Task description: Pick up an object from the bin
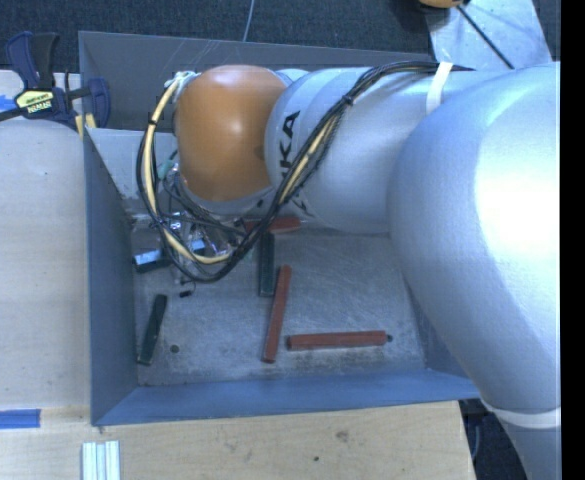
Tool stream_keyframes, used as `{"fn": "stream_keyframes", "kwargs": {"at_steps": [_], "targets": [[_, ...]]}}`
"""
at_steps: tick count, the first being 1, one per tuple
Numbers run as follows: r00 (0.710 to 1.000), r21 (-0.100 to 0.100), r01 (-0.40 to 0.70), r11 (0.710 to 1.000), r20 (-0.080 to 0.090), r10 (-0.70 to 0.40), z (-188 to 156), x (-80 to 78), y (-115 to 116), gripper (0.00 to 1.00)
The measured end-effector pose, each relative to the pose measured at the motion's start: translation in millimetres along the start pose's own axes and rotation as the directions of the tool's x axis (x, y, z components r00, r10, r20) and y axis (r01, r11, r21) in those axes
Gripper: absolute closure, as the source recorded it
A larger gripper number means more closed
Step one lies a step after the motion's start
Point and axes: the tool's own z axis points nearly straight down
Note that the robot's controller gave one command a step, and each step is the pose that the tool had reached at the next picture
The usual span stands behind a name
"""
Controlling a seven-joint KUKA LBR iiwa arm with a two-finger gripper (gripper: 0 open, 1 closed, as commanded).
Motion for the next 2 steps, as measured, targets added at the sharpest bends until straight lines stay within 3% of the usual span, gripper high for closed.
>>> {"fn": "stream_keyframes", "kwargs": {"at_steps": [1, 2], "targets": [[0.991, 0.0, 0.136, 0.991, -0.003, -0.136, -50.5, -3.2, -8.0, 1.0], [0.988, 0.0, 0.152, 0.988, -0.001, -0.152, -64.5, -5.9, -9.9, 1.0]]}}
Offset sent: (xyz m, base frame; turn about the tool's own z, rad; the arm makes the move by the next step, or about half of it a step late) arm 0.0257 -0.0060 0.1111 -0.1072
